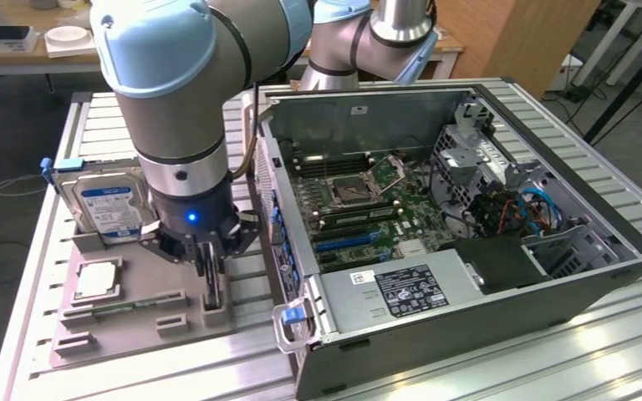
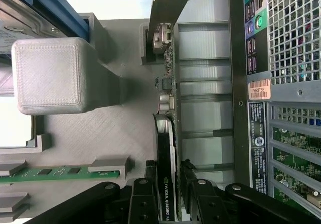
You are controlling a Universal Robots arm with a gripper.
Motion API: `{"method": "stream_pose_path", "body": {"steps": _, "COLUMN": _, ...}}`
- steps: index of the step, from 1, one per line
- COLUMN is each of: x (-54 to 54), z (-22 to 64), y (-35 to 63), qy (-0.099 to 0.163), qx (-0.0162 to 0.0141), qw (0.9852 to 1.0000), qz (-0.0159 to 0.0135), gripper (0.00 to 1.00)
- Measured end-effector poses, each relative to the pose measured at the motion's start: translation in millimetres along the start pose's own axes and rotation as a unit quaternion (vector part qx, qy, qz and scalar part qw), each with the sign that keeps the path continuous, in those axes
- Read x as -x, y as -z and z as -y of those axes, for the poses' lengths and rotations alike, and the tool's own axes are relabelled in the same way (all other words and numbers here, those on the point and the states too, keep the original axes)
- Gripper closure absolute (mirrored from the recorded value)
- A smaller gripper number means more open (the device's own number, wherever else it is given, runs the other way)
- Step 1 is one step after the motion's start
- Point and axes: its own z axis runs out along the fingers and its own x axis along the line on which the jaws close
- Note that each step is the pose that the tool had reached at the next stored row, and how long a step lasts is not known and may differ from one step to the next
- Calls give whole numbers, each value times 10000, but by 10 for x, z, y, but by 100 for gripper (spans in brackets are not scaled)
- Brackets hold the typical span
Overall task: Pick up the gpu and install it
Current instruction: 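Pick up the gpu and move the gpu toward the slot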
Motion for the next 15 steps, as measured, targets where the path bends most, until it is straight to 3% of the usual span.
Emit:
{"method": "stream_pose_path", "body": {"steps": 4, "x": 0, "z": 0, "y": -1, "qy": 0, "qx": 0, "qw": 10000, "qz": 0, "gripper": 67}}
{"method": "stream_pose_path", "body": {"steps": 6, "x": 0, "z": 0, "y": -2, "qy": 0, "qx": 0, "qw": 10000, "qz": 1, "gripper": 73}}
{"method": "stream_pose_path", "body": {"steps": 15, "x": 0, "z": 0, "y": -4, "qy": 0, "qx": -1, "qw": 10000, "qz": 0, "gripper": 73}}
